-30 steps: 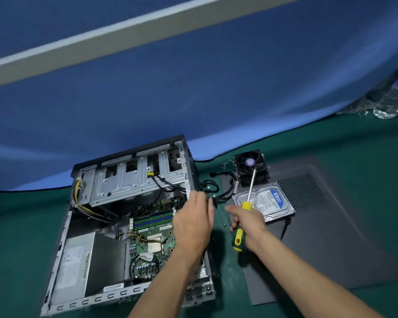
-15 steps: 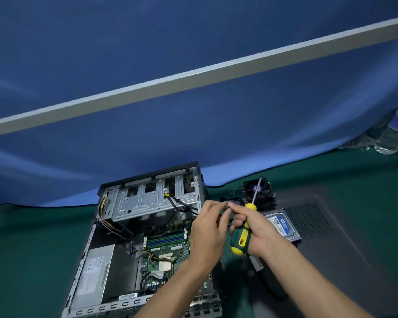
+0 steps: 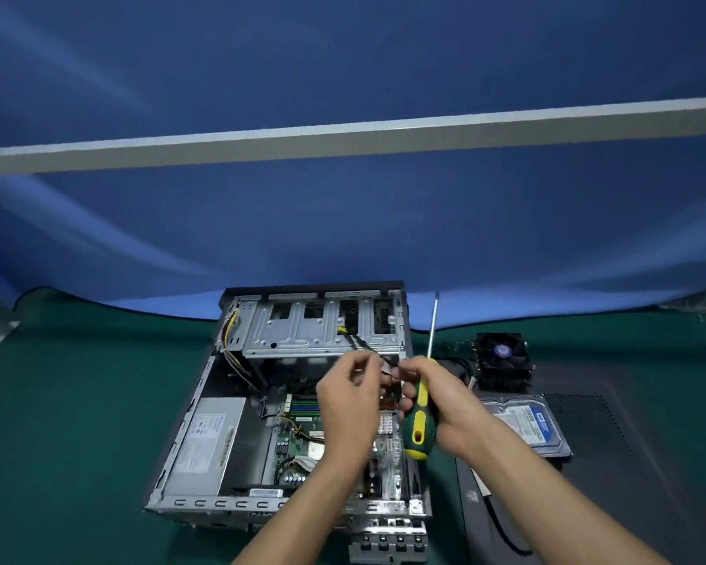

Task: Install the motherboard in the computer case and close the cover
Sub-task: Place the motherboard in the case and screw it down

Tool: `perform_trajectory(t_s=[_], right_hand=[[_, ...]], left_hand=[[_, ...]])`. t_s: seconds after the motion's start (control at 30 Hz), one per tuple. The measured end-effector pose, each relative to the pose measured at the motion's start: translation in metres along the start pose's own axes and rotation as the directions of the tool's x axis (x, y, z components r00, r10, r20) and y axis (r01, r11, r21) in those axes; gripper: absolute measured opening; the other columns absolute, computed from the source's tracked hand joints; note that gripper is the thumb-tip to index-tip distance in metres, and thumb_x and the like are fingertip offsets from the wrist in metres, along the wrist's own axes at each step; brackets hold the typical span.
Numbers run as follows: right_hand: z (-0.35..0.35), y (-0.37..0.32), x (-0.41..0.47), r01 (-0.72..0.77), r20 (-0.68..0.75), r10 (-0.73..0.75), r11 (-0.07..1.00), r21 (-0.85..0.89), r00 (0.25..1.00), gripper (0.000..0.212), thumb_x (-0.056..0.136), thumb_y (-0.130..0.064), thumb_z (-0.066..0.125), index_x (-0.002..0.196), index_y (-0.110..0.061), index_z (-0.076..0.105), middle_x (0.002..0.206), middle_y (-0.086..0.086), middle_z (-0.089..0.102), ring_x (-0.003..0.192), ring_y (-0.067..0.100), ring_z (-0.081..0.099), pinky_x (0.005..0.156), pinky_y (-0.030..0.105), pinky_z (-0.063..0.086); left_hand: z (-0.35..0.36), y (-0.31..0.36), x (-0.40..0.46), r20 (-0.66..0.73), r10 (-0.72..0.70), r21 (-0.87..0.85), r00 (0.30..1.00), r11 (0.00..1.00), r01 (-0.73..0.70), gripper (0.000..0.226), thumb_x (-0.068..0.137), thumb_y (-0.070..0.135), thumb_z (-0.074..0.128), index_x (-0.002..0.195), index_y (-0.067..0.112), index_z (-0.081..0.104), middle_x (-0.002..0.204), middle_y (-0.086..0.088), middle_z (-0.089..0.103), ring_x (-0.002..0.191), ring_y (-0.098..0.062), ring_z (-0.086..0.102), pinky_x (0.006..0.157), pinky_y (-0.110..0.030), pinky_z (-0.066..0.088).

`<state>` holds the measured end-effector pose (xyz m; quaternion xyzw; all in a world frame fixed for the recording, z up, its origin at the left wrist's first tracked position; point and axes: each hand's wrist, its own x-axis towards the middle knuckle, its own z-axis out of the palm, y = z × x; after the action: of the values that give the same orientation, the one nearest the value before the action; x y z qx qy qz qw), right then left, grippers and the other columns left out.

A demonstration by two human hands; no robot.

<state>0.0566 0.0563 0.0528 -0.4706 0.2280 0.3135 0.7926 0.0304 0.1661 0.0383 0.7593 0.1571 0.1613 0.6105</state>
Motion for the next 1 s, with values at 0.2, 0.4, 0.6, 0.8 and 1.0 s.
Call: perform_trajectory(t_s=[0.2,0.4,0.6,0.8,1.0], right_hand=[[0.021,-0.005,0.003,0.298,0.083,-0.361,0.594,-0.747,0.929,0.01,0.097,-0.02,0.054,0.093,-0.013,0.061,0.07,-0.001,0.064,0.059,0.014,0.058,0.061,0.028,0.048],[0.031,-0.014,-0.004,0.234,0.26,-0.431,-0.114,-0.966,0.864,0.039,0.088,-0.057,0.055,0.125,-0.044,0.056,0.109,-0.023,0.06,0.102,0.008,0.059,0.079,0.029,0.045],[0.039,-0.002,-0.004,0.152,0.306,-0.448,-0.346,-0.926,0.84,0.021,0.087,-0.059,0.055,0.098,-0.044,0.046,0.073,-0.023,0.05,0.071,0.001,0.049,0.055,0.017,0.03],[0.044,0.011,-0.003,0.13,0.264,-0.478,-0.296,-0.946,0.838,0.024,0.083,-0.058,0.059,0.101,-0.043,0.058,0.094,-0.016,0.062,0.086,0.005,0.053,0.063,0.022,0.038],[0.044,0.016,-0.001,0.092,0.222,-0.481,-0.279,-0.956,0.848,0.032,0.082,-0.06,0.06,0.109,-0.044,0.064,0.101,-0.018,0.064,0.087,0.002,0.051,0.065,0.023,0.04]], left_hand=[[-0.047,0.001,0.044,0.042,-0.535,-0.618,0.844,0.65,0.442,0.011,0.092,0.003,0.054,0.085,-0.001,0.061,0.072,-0.014,0.07,0.065,-0.024,0.071,0.054,-0.027,0.057],[-0.079,-0.015,0.063,0.28,-0.608,-0.761,0.743,0.331,0.558,0.015,0.093,0.005,0.051,0.083,-0.002,0.059,0.075,-0.017,0.069,0.073,-0.026,0.069,0.071,-0.036,0.058],[-0.096,-0.038,0.07,0.4,-0.592,-0.788,0.699,0.167,0.592,0.014,0.092,0.006,0.053,0.083,-0.001,0.061,0.084,-0.018,0.068,0.085,-0.028,0.065,0.072,-0.041,0.052],[-0.103,-0.052,0.071,0.467,-0.559,-0.759,0.685,0.143,0.635,0.013,0.093,0.007,0.051,0.089,0.0,0.061,0.081,-0.016,0.071,0.077,-0.025,0.07,0.066,-0.035,0.055],[-0.104,-0.062,0.068,0.516,-0.536,-0.748,0.668,0.099,0.657,0.012,0.093,0.007,0.053,0.092,-0.002,0.061,0.079,-0.016,0.071,0.073,-0.023,0.072,0.057,-0.031,0.058]])
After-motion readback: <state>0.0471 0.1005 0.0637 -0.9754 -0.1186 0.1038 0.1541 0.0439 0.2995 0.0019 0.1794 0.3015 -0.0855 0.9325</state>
